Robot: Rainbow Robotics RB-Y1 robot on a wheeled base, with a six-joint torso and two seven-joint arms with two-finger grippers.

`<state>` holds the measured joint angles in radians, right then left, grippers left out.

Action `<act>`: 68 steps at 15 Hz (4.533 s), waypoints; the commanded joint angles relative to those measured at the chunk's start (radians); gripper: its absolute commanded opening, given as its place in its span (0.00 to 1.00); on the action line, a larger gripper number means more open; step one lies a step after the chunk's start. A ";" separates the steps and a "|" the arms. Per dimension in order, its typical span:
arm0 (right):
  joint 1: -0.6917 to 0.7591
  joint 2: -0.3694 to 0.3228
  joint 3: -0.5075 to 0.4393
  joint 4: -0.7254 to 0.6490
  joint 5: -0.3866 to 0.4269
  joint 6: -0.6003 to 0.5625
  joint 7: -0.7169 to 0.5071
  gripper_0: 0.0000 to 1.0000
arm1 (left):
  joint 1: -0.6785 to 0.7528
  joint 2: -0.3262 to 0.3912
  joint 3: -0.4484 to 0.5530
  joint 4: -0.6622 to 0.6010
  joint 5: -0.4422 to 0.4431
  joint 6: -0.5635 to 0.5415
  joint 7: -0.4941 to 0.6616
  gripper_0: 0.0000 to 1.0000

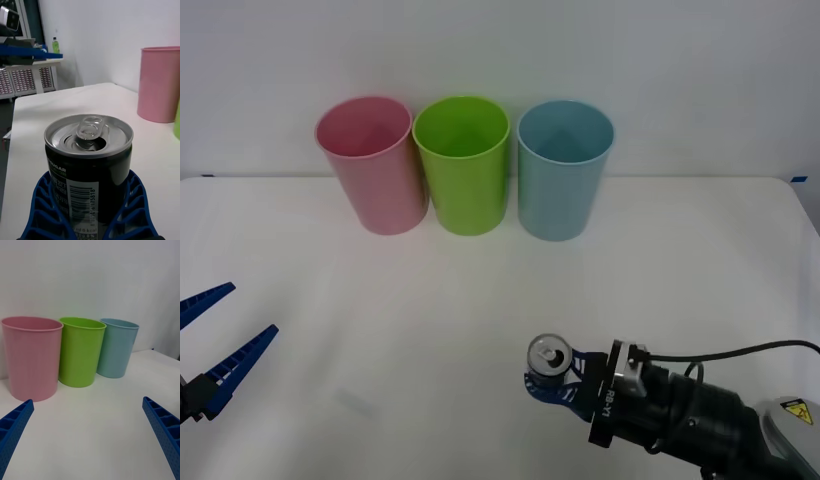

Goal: Grasp the object on the table and drop it into the matching bin: aluminum can to the light blue bin, PET bottle to the pink bin.

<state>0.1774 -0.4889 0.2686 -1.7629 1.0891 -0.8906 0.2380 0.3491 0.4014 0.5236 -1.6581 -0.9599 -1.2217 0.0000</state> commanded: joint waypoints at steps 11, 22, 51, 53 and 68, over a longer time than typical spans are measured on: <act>-0.038 0.041 -0.229 -0.248 -0.020 0.252 -0.286 0.00 | 0.000 0.000 0.000 0.000 0.000 0.000 0.000 1.00; -0.292 0.015 -0.279 -0.070 0.005 0.311 -0.333 0.00 | 0.000 0.000 0.000 0.000 0.000 0.000 0.000 1.00; -0.898 0.285 -0.351 0.625 0.387 0.364 -0.353 0.22 | 0.000 0.000 0.000 0.000 0.000 0.000 0.000 1.00; -0.897 0.285 -0.351 0.625 0.387 0.366 -0.347 1.00 | 0.000 0.000 0.000 0.000 0.000 0.000 0.000 1.00; -0.681 0.253 -0.353 0.359 0.376 0.236 -0.362 1.00 | 0.000 0.000 0.000 0.000 0.000 0.000 0.000 1.00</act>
<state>-0.5209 -0.2301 -0.0873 -1.3814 1.4687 -0.6491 -0.1216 0.3490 0.4014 0.5236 -1.6581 -0.9599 -1.2217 0.0000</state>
